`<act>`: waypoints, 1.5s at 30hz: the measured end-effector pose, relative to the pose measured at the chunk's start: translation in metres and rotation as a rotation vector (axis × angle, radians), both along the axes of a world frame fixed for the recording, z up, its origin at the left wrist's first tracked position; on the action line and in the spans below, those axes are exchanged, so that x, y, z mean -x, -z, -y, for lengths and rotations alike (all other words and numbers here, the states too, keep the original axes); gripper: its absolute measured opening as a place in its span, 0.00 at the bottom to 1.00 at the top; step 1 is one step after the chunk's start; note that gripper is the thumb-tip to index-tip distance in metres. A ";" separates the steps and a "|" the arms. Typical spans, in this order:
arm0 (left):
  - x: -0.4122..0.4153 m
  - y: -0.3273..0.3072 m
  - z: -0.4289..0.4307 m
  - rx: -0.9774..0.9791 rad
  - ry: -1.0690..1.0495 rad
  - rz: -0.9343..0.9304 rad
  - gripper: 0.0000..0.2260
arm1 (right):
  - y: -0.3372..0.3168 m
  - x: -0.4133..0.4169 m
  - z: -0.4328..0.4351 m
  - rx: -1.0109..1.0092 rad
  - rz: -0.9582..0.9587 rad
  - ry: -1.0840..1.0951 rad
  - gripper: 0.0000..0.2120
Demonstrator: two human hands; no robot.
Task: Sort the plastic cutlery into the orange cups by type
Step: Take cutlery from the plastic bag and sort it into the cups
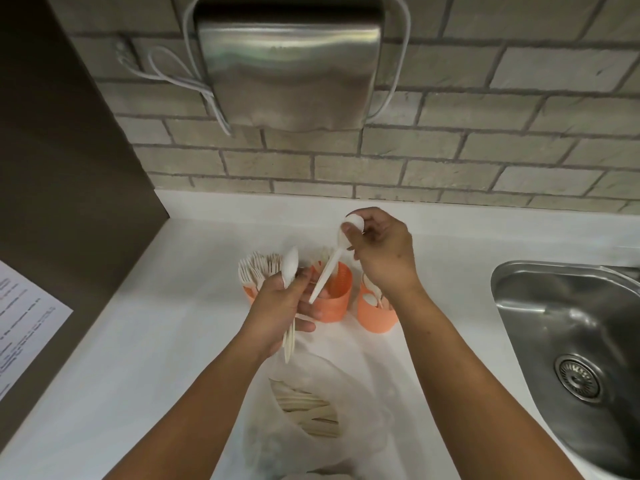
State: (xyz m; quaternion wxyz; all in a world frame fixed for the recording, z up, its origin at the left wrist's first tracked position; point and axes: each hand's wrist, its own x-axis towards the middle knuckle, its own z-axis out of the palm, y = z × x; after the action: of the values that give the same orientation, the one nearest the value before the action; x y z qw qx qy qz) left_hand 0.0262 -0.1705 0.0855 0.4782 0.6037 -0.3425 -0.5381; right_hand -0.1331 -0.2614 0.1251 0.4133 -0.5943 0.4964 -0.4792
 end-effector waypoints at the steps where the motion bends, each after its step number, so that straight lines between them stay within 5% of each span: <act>1: -0.003 0.004 0.002 -0.018 -0.051 0.063 0.14 | -0.001 0.002 0.002 0.050 -0.035 0.039 0.05; 4: -0.013 0.008 0.003 -0.060 -0.136 0.095 0.14 | 0.000 0.006 0.006 0.192 -0.138 0.055 0.04; 9: -0.022 -0.005 0.000 -0.047 -0.009 -0.499 0.08 | 0.017 0.004 0.010 0.295 -0.408 -0.063 0.05; 15: -0.028 -0.008 0.001 0.008 0.218 -0.815 0.05 | 0.029 -0.007 0.006 0.195 -0.906 -0.379 0.18; 18: -0.031 -0.006 0.003 -0.001 0.236 -0.855 0.04 | 0.019 -0.013 -0.008 0.281 -0.624 -0.260 0.15; 21: -0.028 -0.006 0.003 -0.022 0.262 -0.824 0.05 | -0.005 -0.023 -0.020 0.039 -0.280 -0.300 0.06; 31: -0.016 -0.018 0.004 -0.052 0.281 -0.447 0.24 | -0.007 -0.032 -0.016 -0.365 -0.103 -0.422 0.10; 37: -0.016 -0.018 0.001 -0.071 0.249 -0.438 0.19 | -0.007 -0.036 -0.017 -0.389 -0.110 -0.447 0.20; 42: -0.009 -0.023 -0.002 0.043 0.142 -0.346 0.18 | -0.005 -0.035 -0.014 -0.410 0.104 -0.361 0.05; 45: -0.009 -0.021 -0.003 0.084 0.080 -0.126 0.15 | 0.000 -0.029 -0.008 -0.429 0.170 -0.316 0.08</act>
State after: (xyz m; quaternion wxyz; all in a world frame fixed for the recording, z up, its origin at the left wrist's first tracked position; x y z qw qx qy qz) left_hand 0.0353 -0.1671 0.1061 0.5020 0.5337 -0.3580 -0.5789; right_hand -0.1037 -0.2536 0.1251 0.6395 -0.5208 0.4511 -0.3410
